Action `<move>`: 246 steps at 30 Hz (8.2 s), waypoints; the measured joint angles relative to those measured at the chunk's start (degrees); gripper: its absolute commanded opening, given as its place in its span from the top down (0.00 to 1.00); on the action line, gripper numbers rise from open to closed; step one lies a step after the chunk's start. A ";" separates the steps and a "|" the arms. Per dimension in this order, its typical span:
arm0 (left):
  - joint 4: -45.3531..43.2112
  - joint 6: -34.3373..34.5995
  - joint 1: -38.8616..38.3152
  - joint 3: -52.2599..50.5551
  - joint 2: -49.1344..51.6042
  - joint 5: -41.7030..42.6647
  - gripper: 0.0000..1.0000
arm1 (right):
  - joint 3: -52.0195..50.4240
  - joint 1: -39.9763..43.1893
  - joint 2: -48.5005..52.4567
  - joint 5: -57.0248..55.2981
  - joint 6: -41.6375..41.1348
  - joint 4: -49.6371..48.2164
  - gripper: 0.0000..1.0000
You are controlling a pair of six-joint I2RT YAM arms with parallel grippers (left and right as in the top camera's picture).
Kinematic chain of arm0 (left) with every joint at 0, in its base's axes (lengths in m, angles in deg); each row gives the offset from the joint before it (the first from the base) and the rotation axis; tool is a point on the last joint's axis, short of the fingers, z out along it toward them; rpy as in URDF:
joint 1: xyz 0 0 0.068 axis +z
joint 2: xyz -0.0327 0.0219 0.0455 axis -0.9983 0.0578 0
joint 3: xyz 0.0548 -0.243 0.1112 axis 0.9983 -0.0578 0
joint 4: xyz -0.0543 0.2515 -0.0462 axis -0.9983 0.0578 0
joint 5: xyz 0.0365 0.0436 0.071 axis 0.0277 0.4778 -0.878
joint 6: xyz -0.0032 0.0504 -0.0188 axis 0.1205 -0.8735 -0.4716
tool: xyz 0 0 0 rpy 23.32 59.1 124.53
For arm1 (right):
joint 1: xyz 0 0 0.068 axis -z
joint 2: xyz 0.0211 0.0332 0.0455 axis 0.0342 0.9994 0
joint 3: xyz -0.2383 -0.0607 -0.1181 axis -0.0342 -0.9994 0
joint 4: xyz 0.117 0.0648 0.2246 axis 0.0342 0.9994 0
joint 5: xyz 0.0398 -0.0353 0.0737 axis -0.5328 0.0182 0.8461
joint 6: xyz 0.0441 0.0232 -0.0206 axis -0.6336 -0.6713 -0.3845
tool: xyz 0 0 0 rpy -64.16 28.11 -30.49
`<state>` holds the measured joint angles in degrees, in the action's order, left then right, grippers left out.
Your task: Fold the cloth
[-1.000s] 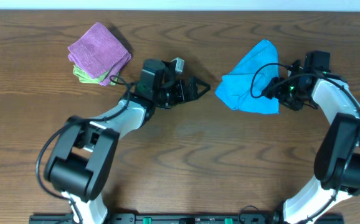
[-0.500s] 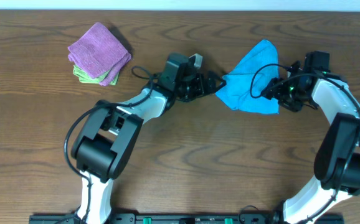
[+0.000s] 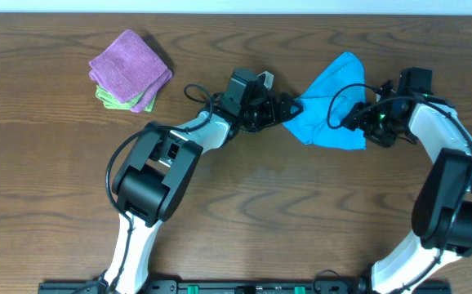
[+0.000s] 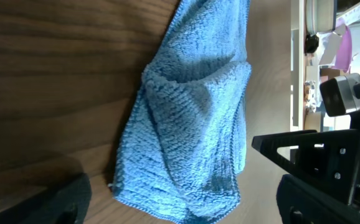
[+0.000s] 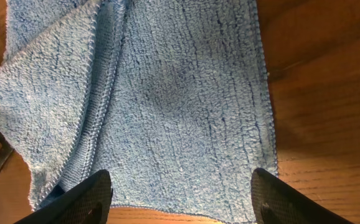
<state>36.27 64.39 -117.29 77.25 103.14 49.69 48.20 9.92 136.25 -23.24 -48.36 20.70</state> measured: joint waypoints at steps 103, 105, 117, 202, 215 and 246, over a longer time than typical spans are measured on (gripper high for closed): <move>7.39 -2.32 5.84 1.97 2.93 -0.37 0.94 | -8.81 -8.28 -0.52 0.37 -3.65 -9.31 0.99; 7.39 -2.32 6.01 1.95 2.97 0.48 0.94 | -8.79 -8.31 -0.55 0.39 -3.23 -9.33 0.99; 7.43 -2.32 13.60 6.88 3.28 5.62 0.94 | -8.81 -5.66 -9.70 -0.83 0.17 -6.78 0.99; 10.99 -10.64 20.59 13.64 3.32 19.96 0.04 | -8.85 -19.23 -13.70 16.35 5.07 -1.07 0.99; 16.31 -14.29 27.10 13.70 3.32 18.60 0.04 | -8.85 -36.70 -13.73 17.53 2.43 -1.16 0.44; 53.33 -25.35 21.49 14.53 -15.56 6.95 0.04 | -8.85 -10.27 -28.00 6.38 12.90 11.93 0.26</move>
<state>89.60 39.03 -95.81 91.79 87.58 56.64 39.34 -0.35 108.25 -16.86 -35.46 32.63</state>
